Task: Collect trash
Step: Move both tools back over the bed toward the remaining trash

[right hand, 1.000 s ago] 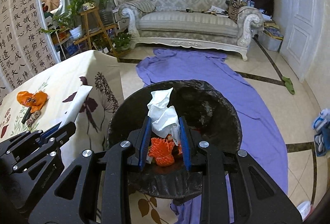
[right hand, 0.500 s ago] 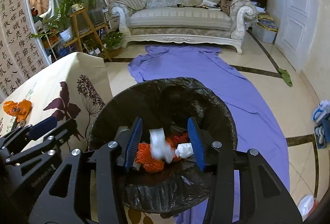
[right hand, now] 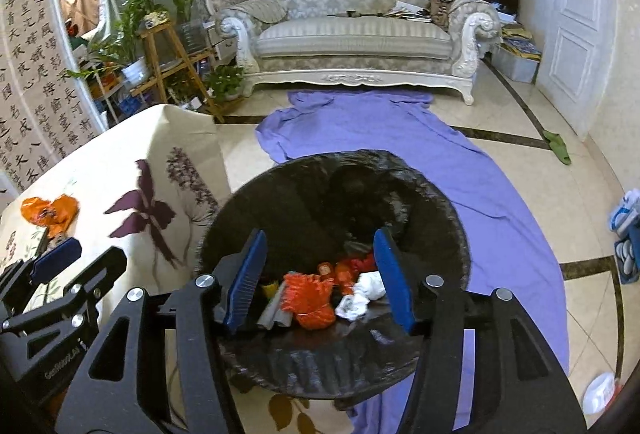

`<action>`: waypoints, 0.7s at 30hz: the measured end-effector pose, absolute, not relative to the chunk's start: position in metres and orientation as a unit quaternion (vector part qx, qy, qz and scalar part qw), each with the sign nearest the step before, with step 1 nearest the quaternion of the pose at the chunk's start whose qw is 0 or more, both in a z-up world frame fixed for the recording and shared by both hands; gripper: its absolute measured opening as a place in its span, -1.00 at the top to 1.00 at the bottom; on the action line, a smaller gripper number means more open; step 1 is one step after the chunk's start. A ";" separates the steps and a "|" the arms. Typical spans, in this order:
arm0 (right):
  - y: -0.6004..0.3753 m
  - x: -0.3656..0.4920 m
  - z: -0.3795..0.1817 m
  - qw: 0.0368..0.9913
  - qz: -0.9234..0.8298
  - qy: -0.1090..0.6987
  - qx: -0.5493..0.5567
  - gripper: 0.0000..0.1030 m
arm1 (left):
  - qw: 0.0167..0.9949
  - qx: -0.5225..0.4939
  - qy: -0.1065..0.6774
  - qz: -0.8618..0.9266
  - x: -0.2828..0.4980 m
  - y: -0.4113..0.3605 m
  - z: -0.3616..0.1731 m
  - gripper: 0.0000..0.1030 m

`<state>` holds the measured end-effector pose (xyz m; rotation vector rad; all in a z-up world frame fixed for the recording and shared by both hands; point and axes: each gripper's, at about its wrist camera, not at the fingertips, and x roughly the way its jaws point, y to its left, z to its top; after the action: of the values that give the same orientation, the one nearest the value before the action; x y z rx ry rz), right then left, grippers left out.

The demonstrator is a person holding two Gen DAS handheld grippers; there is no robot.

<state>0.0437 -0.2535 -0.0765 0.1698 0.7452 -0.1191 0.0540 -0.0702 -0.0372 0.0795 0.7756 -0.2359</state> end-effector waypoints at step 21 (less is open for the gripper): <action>-0.087 0.054 -0.063 0.920 0.104 0.377 0.019 -0.09 | 0.921 -0.013 0.381 0.079 0.014 0.115 -0.040 -0.39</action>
<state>0.0542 -0.0870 -0.0632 0.0393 0.7755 0.2136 0.0142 0.1147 -0.0397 -0.0266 0.7818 0.1624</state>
